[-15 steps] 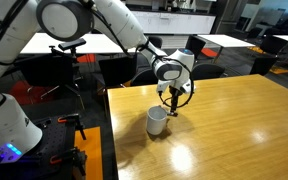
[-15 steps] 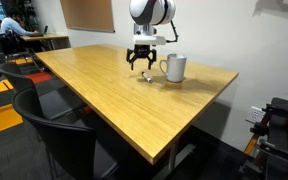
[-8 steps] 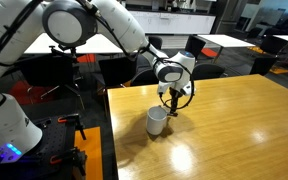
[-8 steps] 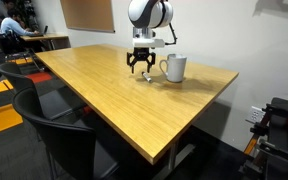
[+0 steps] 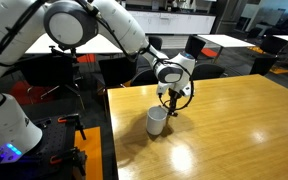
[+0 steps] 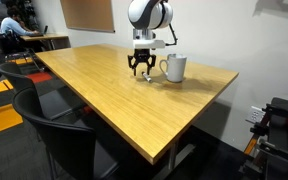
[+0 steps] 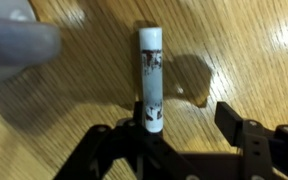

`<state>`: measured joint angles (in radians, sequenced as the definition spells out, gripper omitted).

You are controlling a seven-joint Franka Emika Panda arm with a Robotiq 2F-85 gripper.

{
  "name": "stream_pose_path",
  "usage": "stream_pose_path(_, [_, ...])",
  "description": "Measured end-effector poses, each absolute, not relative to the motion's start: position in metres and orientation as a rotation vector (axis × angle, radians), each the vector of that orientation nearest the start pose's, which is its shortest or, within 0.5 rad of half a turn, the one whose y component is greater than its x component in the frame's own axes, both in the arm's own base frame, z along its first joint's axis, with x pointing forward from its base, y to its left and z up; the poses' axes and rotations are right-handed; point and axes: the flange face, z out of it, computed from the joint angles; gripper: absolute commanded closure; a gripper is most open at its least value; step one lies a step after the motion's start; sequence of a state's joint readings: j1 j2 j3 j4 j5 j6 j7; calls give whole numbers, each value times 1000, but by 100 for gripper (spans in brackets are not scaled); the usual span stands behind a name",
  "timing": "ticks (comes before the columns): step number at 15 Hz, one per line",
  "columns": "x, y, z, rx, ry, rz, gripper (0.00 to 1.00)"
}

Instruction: Put the marker inside the mug

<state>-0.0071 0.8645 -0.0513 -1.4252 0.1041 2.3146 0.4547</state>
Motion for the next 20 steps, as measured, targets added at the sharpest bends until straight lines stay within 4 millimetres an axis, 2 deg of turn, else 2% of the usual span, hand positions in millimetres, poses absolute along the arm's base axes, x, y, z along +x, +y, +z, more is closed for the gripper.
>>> stream_pose_path(2, [726, -33, 179, -2978, 863, -11, 26])
stream_pose_path(4, [725, -33, 178, -2980, 863, 7, 33])
stream_pose_path(8, [724, -33, 176, -2982, 863, 24, 70])
stream_pose_path(12, [724, -33, 174, -2984, 863, 37, 98])
stream_pose_path(17, [724, -32, 175, -2986, 859, 51, 95])
stream_pose_path(20, [725, -26, 177, -3010, 771, 60, 95])
